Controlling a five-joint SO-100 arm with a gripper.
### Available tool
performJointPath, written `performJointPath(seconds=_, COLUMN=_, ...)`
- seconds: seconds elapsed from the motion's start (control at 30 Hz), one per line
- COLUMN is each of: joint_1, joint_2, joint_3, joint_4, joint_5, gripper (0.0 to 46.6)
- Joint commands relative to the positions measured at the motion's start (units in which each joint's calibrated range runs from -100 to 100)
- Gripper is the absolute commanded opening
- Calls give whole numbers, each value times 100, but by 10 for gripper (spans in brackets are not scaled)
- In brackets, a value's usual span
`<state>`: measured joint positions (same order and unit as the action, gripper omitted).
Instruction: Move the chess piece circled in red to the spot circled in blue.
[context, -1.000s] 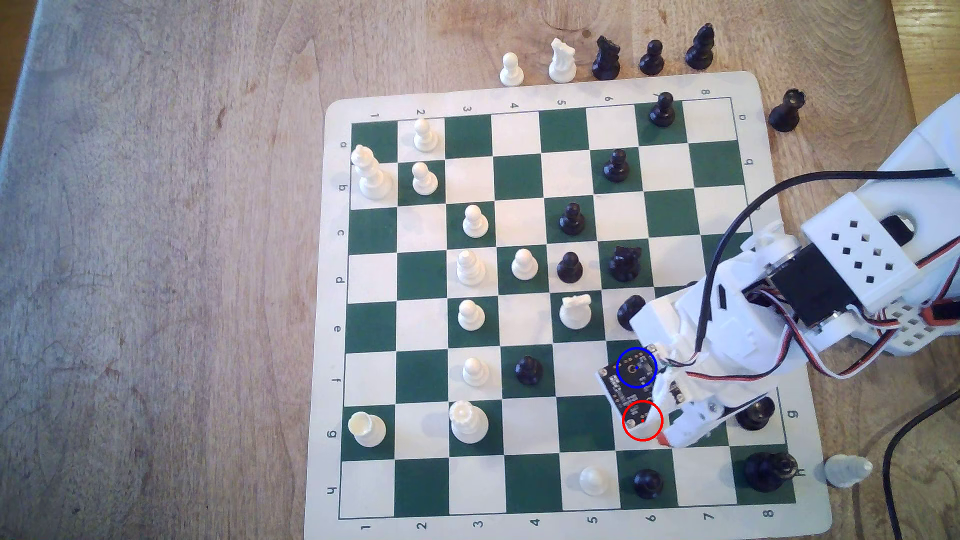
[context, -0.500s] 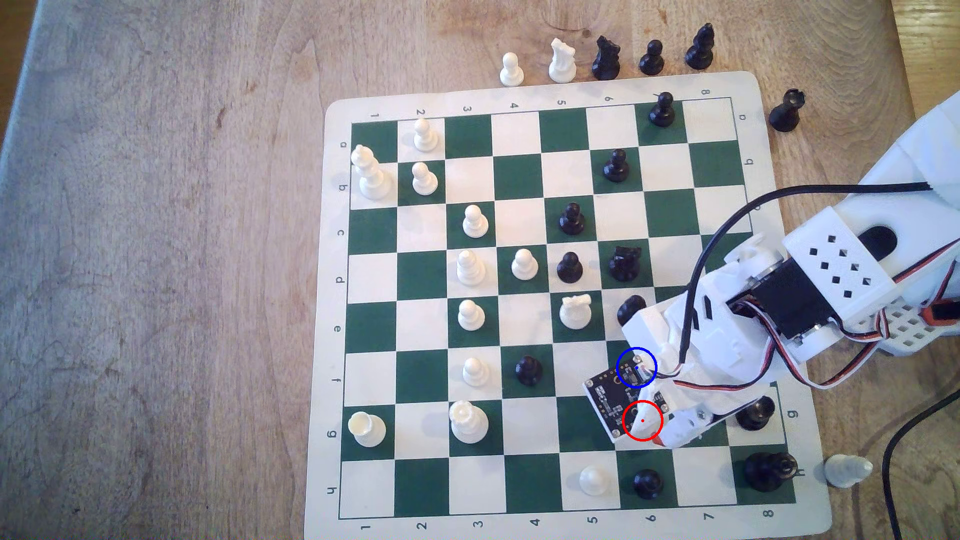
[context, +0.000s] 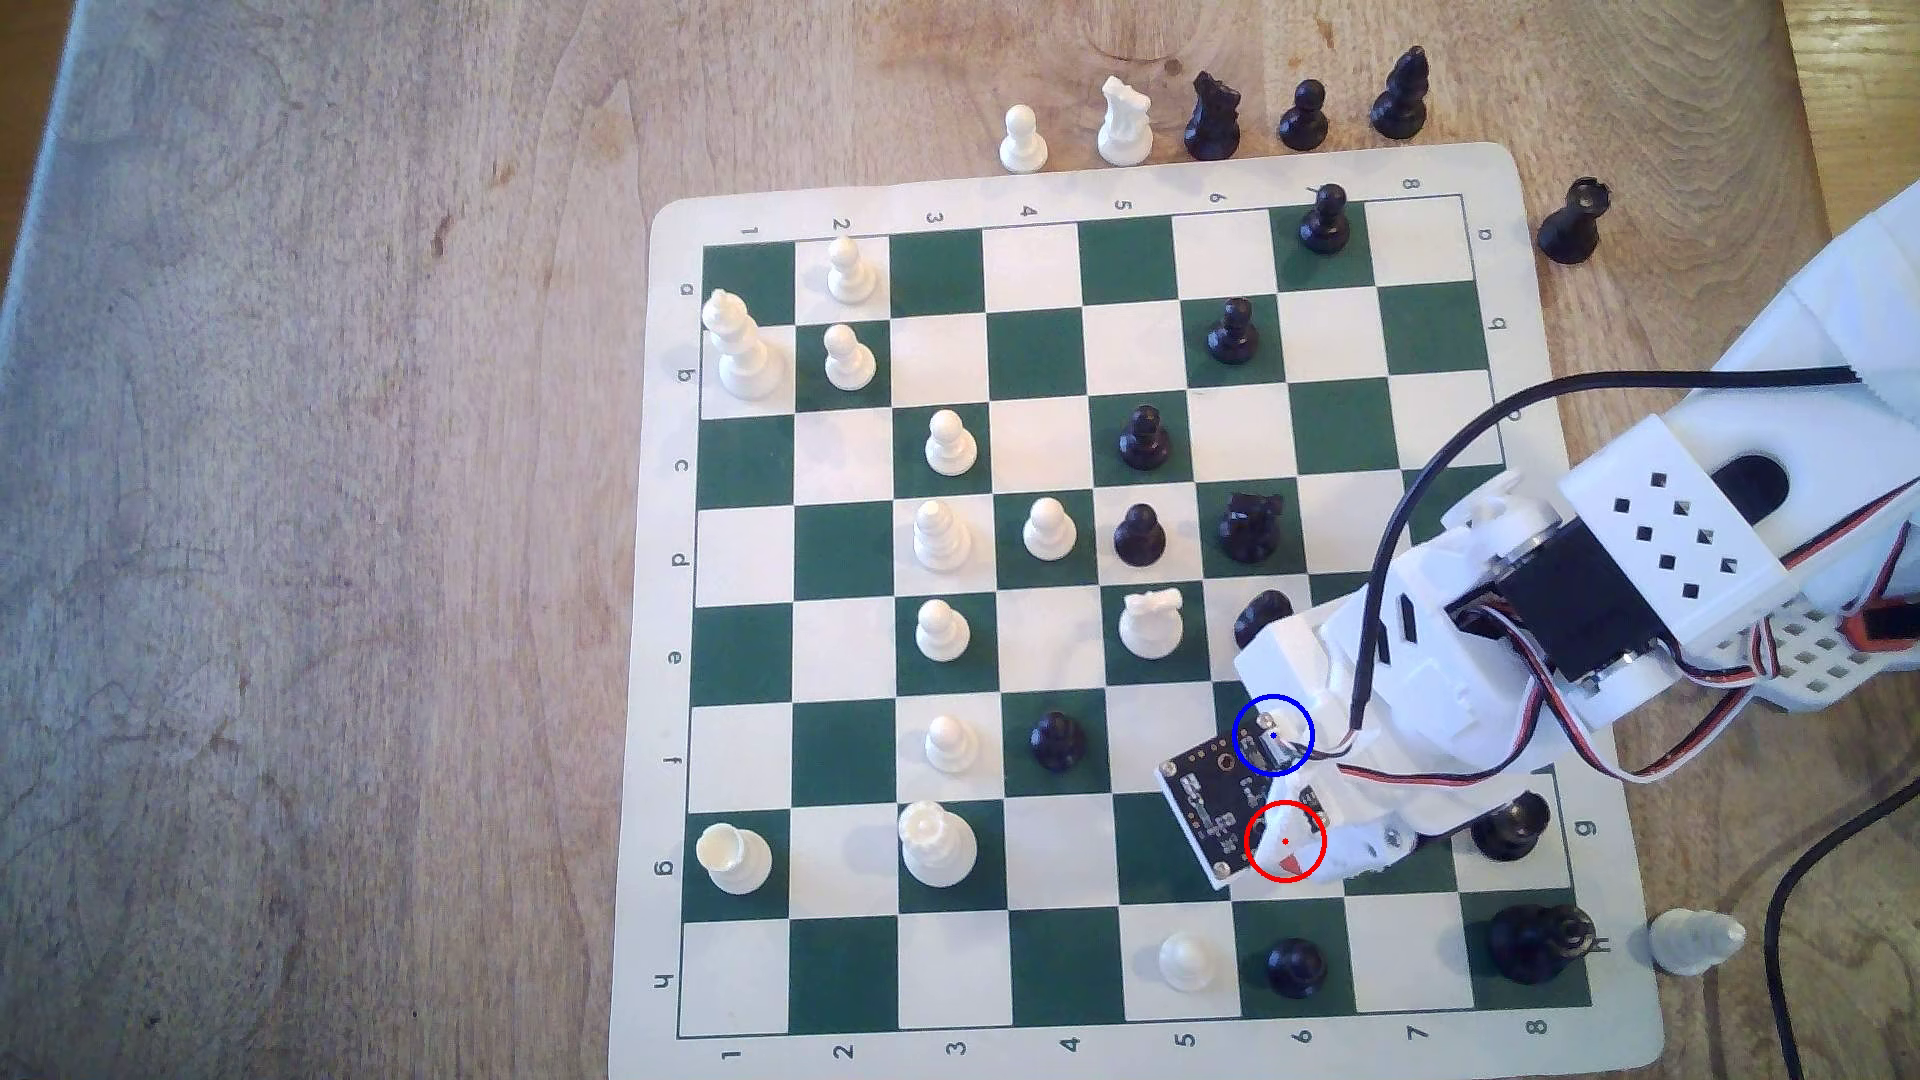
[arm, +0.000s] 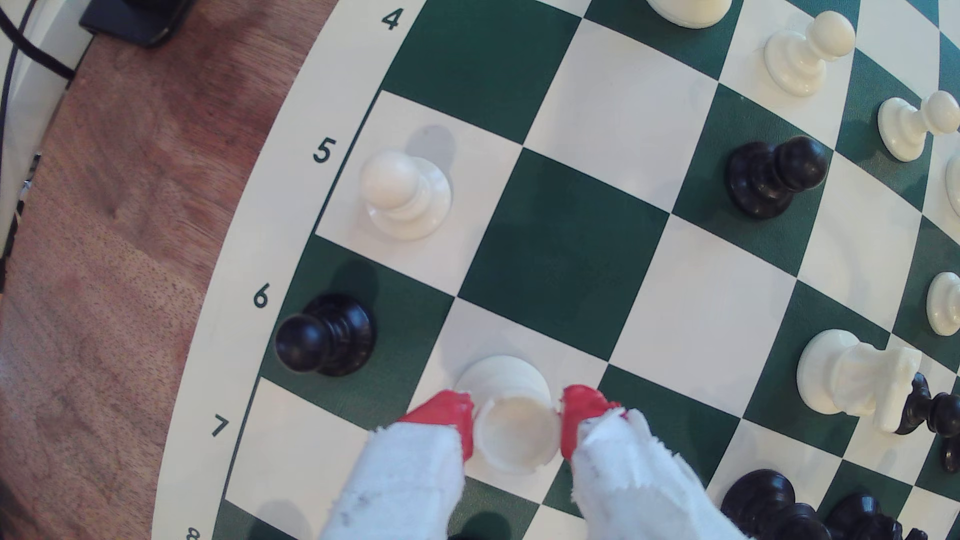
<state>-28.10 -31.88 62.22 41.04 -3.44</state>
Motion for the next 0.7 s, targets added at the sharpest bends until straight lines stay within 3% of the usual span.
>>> performJointPath(seconds=0.0, joint_1=45, joint_2=-615, joint_3=-574, joint_4=253, joint_5=-39, gripper=3)
performJointPath(seconds=0.33, joint_1=405, joint_2=-1812, joint_3=124, joint_4=630, joint_5=-24, gripper=3)
performJointPath(seconds=0.67, joint_1=647, joint_2=-2016, joint_3=813, joint_4=393, joint_5=49, gripper=3)
